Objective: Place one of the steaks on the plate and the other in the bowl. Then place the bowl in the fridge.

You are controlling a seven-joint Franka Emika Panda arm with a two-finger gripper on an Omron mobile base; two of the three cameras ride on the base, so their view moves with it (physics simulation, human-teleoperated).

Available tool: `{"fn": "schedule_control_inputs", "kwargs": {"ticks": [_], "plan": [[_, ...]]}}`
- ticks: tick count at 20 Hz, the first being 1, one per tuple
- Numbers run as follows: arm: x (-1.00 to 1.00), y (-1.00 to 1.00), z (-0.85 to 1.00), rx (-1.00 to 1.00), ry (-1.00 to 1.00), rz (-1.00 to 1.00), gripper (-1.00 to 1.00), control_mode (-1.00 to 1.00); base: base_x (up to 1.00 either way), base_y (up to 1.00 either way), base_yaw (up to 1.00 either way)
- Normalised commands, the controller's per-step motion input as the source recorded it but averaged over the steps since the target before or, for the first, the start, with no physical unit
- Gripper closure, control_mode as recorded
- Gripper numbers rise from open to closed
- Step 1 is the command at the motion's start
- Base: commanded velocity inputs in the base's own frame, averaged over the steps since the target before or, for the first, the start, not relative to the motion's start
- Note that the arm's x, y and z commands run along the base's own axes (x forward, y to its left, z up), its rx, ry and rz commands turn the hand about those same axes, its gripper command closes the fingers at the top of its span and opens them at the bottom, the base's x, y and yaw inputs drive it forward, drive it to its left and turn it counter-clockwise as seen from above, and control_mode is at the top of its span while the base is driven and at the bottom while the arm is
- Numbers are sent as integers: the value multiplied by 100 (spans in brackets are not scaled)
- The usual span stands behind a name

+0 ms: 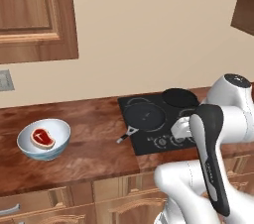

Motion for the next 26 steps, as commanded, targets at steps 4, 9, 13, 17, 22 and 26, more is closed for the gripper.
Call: {"fn": "schedule_control_inputs", "kwargs": {"ticks": [4, 9, 13, 17, 22, 26], "plan": [[0, 0, 0, 0, 0, 0, -100, 100, -36, 0, -20], [0, 0, 0, 0, 0, 0, -100, 100, -62, 0, -43], [0, 0, 0, 0, 0, 0, -100, 100, -51, 0, -61], [0, 0, 0, 0, 0, 0, -100, 100, -21, 0, -56], [0, 0, 0, 0, 0, 0, -100, 100, -1, 0, -46], [0, 0, 0, 0, 0, 0, -100, 100, 0, 0, -39]]}}
